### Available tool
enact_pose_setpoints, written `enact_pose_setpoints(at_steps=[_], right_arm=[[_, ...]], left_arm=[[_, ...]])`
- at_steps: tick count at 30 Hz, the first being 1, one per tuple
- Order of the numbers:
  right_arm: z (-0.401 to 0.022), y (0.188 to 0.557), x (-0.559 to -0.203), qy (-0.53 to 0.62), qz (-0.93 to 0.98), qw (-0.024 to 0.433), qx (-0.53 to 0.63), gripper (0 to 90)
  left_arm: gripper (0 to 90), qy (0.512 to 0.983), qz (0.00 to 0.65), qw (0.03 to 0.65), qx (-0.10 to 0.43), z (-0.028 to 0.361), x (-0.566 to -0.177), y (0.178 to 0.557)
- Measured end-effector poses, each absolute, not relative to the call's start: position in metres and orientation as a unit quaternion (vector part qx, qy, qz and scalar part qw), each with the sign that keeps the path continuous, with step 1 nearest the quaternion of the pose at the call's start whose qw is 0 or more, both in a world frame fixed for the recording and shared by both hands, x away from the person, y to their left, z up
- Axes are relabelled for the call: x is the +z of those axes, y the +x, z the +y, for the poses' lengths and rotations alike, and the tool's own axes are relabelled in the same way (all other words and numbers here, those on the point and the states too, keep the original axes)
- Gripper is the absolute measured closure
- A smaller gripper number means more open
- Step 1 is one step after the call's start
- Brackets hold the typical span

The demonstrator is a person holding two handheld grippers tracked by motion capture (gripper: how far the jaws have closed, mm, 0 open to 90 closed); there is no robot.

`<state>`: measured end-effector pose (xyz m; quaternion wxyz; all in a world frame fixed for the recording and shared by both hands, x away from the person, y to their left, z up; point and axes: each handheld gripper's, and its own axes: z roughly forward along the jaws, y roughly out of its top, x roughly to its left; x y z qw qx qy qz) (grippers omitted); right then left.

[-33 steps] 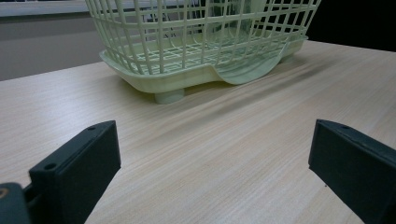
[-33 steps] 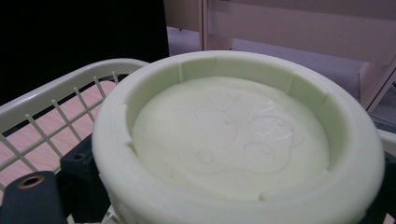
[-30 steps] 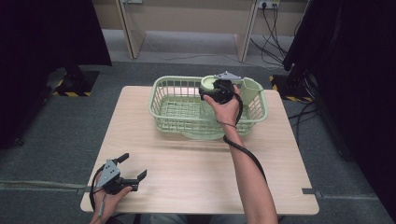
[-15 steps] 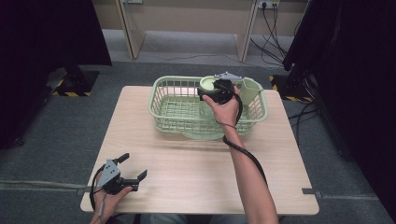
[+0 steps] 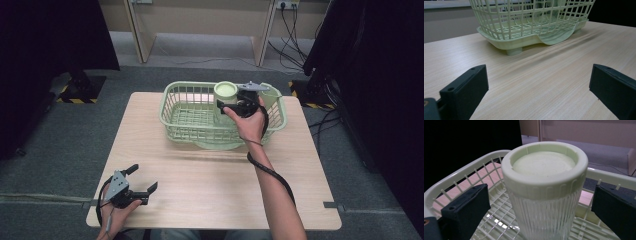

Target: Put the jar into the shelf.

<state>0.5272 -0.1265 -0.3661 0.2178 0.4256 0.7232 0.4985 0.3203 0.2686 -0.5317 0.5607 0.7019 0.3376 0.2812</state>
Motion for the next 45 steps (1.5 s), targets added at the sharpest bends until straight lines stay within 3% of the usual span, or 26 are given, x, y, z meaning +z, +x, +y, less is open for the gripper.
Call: enact_pose_setpoints(at_steps=[22, 45], right_arm=[[-0.172, 0.463, -0.384, 0.414, 0.719, 0.232, 0.508, 1.9], [-0.204, 0.418, -0.412, 0.419, 0.718, 0.239, 0.502, 1.9]], left_arm=[[1.7, 0.702, 0.340, 0.559, 0.282, 0.269, -0.532, 0.320], [1.7, 0.701, 0.341, 0.558, 0.282, 0.269, -0.532, 0.320]])
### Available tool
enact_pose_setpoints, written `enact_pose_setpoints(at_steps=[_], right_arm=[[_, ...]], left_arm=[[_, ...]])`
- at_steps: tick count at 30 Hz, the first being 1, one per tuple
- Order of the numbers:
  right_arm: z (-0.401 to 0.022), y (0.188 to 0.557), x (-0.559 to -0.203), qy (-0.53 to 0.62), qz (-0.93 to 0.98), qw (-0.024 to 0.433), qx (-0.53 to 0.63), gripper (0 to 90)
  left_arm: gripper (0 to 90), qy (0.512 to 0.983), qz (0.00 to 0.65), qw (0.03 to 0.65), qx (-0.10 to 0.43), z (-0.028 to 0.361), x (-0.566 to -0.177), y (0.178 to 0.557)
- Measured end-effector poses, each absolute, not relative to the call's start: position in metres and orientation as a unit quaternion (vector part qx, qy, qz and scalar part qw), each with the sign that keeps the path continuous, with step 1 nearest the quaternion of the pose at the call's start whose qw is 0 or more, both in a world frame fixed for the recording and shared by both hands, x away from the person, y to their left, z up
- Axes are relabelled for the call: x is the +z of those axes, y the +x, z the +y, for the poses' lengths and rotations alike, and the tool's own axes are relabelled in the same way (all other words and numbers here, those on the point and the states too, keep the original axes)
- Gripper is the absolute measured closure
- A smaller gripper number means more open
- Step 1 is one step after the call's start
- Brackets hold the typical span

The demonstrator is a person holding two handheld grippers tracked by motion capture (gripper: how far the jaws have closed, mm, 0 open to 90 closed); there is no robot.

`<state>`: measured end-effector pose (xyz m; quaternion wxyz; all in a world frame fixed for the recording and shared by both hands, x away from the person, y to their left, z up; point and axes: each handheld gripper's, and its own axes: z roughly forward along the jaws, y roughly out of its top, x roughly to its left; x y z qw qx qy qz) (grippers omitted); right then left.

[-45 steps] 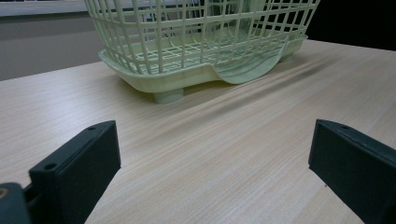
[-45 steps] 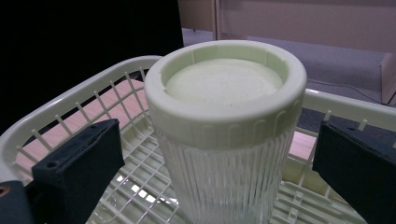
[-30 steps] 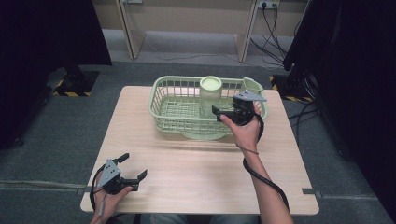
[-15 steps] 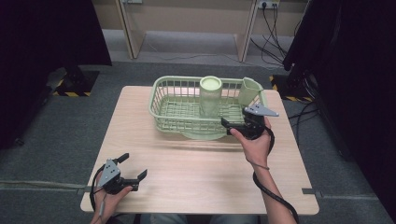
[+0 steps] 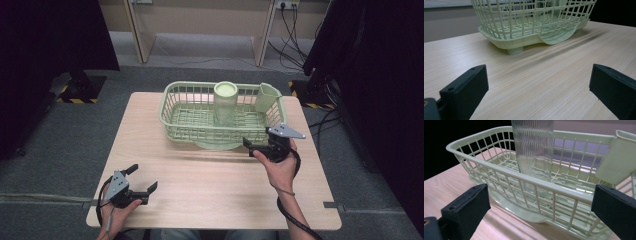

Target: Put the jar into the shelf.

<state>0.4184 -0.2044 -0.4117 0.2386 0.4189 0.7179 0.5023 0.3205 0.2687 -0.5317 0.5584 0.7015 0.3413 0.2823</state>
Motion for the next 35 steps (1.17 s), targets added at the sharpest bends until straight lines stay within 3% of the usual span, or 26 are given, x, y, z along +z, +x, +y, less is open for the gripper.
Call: enact_pose_setpoints(at_steps=[35], right_arm=[[-0.257, 0.364, -0.465, 0.472, 0.691, 0.234, 0.495, 1.8]], left_arm=[[1.7, 0.703, 0.341, 0.556, 0.284, 0.268, -0.532, 0.320]])
